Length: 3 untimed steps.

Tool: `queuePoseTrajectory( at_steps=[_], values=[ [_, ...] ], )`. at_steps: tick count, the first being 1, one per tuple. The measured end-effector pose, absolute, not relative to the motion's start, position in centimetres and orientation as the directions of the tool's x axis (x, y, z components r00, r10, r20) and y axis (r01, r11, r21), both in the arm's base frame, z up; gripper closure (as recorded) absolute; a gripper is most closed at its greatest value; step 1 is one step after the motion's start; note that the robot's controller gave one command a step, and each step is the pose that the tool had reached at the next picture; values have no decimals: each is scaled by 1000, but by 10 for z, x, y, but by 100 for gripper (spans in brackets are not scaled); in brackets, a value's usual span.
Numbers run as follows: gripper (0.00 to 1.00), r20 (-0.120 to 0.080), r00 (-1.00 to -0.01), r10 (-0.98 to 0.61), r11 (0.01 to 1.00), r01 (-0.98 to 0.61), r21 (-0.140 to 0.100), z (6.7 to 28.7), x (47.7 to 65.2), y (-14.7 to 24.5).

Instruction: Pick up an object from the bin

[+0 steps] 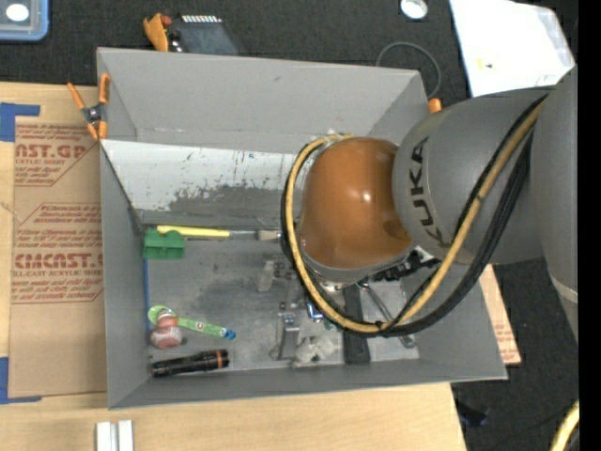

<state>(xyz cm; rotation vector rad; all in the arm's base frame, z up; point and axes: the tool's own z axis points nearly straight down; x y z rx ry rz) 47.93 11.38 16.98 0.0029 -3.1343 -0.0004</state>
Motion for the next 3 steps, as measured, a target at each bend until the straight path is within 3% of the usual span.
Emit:
queuePoseTrajectory(
  at_steps=[2, 3],
  values=[
    [0, 0, -1000, -15, 1000, -15, -1, 170, 485, 123],
    [0, 0, -997, -77, 997, -77, 0, 166, 487, 148]
  ],
)
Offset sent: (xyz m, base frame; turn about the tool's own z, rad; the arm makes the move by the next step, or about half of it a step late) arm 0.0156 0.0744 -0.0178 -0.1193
